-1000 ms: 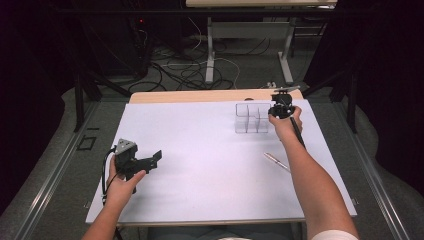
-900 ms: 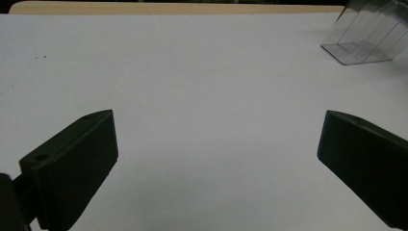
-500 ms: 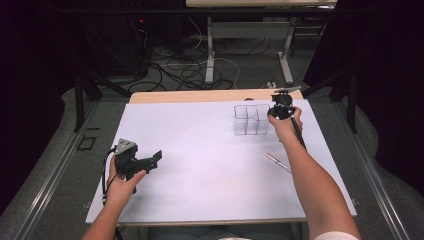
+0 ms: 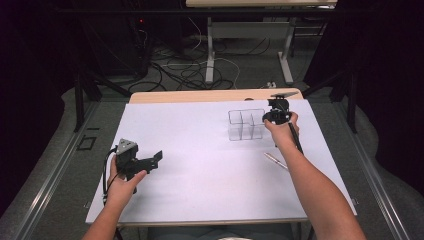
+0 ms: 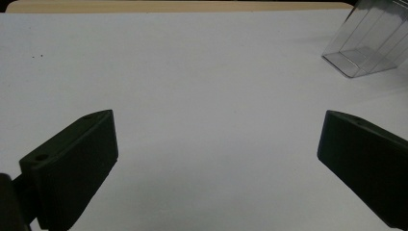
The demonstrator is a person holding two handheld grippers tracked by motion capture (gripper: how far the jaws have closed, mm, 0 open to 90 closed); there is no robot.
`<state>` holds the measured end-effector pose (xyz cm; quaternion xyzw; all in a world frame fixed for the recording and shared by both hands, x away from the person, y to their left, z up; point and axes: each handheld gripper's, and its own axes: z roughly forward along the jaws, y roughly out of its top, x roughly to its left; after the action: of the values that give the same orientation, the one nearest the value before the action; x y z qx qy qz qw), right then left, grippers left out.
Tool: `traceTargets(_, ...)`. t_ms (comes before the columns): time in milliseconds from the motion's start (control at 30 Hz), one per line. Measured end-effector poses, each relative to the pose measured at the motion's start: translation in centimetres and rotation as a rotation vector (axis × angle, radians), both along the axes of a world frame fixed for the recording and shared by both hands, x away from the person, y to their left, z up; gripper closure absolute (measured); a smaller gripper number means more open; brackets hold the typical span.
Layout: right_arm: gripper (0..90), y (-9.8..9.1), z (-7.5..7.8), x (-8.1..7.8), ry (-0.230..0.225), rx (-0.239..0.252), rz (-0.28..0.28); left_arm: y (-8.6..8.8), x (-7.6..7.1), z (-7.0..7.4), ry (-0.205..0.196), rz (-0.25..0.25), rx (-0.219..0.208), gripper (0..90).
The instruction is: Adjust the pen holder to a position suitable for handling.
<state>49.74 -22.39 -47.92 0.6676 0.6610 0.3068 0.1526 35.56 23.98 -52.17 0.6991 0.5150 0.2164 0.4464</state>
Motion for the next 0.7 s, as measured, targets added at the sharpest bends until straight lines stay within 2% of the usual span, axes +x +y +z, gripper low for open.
traceTargets(167, 86.7, 0.9, 0.1, -0.9, 0.015, -0.005, 0.027, 0.0, 0.0, 0.0, 0.001, -0.001, 0.001, 0.6)
traceTargets(400, 86.4, 2.0, 0.0, -2.0, 0.008, 0.007, 0.048, 0.0, 0.0, 0.0, 0.001, -0.001, 0.002, 0.6)
traceTargets(500, 85.2, 2.0, 0.0, -2.2, 0.027, 0.034, 0.068, -0.1, 0.0, 0.0, 0.001, -0.002, 0.000, 0.6)
traceTargets(600, 85.0, 1.8, 0.0, -2.4, 0.028, 0.048, 0.077, -0.1, 0.0, 0.0, 0.002, 0.000, -0.001, 0.6)
traceTargets(700, 85.8, 1.5, 0.2, -2.6, 0.008, 0.071, 0.079, 0.0, 0.0, 0.0, 0.003, 0.002, 0.000, 0.6)
